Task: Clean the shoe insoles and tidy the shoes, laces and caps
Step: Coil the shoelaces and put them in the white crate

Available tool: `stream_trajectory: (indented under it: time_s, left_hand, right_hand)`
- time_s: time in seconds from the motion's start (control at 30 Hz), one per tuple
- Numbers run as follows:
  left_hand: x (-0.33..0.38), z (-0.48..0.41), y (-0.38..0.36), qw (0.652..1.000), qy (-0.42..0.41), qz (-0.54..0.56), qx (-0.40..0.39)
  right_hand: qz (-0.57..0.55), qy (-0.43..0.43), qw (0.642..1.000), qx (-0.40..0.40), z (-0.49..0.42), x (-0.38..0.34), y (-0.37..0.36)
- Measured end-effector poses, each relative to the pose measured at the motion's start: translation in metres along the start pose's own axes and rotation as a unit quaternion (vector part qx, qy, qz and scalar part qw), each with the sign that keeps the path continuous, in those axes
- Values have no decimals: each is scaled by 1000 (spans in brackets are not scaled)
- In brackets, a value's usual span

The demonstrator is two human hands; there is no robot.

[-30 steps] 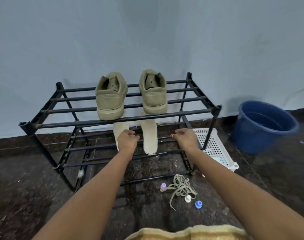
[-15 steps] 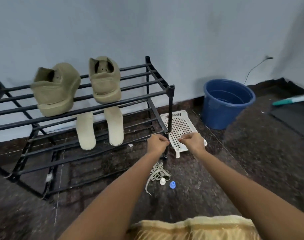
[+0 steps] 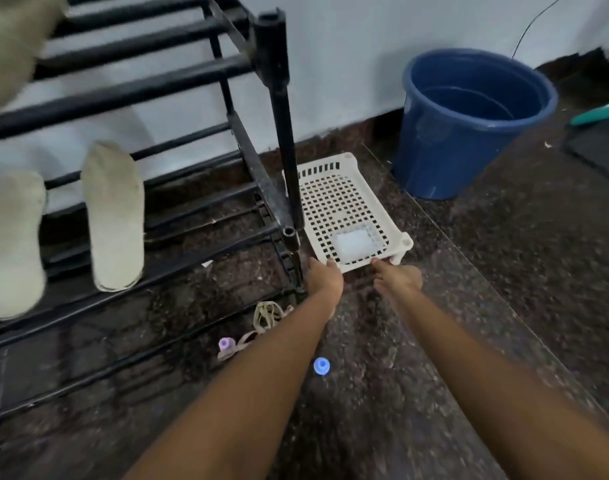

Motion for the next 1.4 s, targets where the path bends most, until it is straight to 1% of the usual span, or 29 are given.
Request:
stream_trajectory:
  time_s: [0.1, 0.2, 0.3, 0.43, 0.57, 0.63, 0.77, 0.93, 1.03, 1.23, 1.4]
  left_hand:
    - [-3, -18, -9, 1000, 9, 20, 8]
    - [-3, -28, -13, 998, 5, 66, 16]
    - [-7, -28, -15, 991, 32, 131, 7]
    - [-13, -14, -22, 982, 75, 165, -45]
    - [-27, 6, -40, 974, 95, 177, -101]
    - [-37, 18, -53, 974, 96, 164, -123]
    - [-59, 43, -73, 975, 101, 143, -138]
    - [-87, 80, -96, 966, 117, 151, -176]
    - [-103, 95, -110, 962, 123, 154, -188]
    - [-134, 120, -134, 959, 139, 152, -197]
    - [-145, 129, -144, 959, 142, 141, -201]
  right_hand:
    - [-80, -35, 996, -33, -10, 9, -18]
    - [-150, -50, 984, -78, -12, 7, -33]
    - [-177, -55, 979, -88, -3, 2, -34]
    - [-184, -56, 978, -78, 9, 1, -18]
    - [-173, -68, 981, -61, 24, 11, 15]
    - [-173, -77, 981, -52, 33, 20, 32]
    - [-170, -87, 981, -43, 47, 42, 65]
    - [-164, -106, 980, -27, 71, 70, 107]
    - [-180, -114, 977, -22, 81, 85, 128]
    - [-184, -126, 975, 1, 91, 115, 163]
    - [-187, -118, 975, 4, 95, 121, 175]
Point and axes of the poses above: each hand's wrist, its own z-axis away from the middle knuckle, its own y-axis out of the back of the hand, x = y × z, the point moved 9 cm from there along -z, towards the middle knuckle, and after that the axes turned 12 degrees about -z, right-handed, at the moved point
